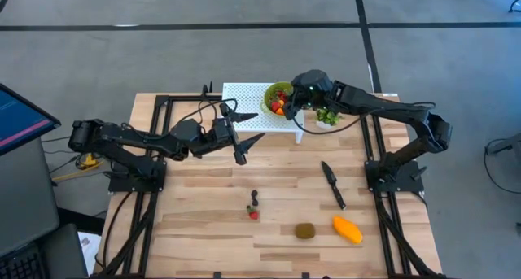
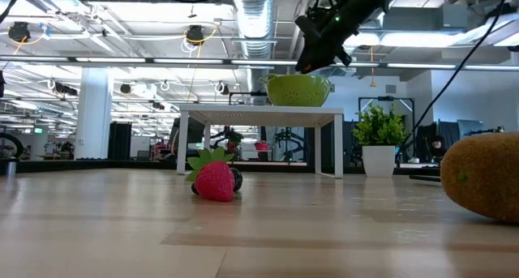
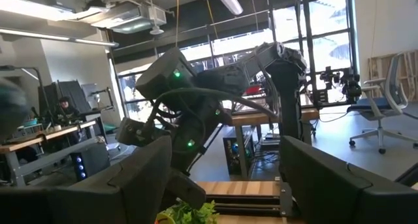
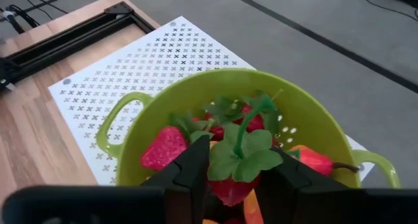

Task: Pick & Place Fruit
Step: Put the red strawberry into the green strainer bowl, then put the black raspberry into the green strainer bowl

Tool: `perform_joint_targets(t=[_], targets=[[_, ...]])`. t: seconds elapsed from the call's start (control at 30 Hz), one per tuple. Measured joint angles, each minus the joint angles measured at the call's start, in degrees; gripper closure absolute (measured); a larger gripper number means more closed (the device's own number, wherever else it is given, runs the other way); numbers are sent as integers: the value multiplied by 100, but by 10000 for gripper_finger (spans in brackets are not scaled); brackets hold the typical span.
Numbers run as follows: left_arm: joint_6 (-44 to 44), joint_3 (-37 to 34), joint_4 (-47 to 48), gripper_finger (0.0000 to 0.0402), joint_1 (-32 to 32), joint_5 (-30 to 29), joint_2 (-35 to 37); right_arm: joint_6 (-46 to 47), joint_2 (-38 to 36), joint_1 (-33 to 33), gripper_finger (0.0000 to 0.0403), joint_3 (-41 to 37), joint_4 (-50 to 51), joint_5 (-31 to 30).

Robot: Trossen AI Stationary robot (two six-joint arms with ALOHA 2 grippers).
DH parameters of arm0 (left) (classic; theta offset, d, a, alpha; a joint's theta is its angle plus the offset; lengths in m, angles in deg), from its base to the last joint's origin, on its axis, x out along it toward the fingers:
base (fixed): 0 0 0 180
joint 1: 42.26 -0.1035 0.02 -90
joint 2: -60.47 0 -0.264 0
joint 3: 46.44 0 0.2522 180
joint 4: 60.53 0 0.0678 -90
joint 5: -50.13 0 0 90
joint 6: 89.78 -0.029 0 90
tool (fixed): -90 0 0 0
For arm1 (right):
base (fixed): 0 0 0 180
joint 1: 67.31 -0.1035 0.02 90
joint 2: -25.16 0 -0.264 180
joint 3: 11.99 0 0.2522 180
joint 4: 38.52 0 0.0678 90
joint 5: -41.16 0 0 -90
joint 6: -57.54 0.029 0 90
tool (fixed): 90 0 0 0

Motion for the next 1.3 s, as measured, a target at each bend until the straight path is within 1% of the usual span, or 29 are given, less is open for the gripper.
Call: perform_joint_targets(t=[0.4,0.6,0.77,0.93,1.2,1.3], targets=[[2,0,46,121,0,0,0,25,0,49,245,2,1,-3],[0,2,40,121,0,3,-2,96,-113,-9,227,1,-37,-7],[16,2,39,121,2,9,-2,91,-320,-203,229,7,-255,-7],[168,2,87,121,2,11,-4,76,-516,-563,240,163,-261,-8],[173,4,189,121,113,2,-4,76,-623,-1452,256,593,-244,-5],[173,4,226,121,199,3,-4,76,-623,-1840,262,786,-29,-2]])
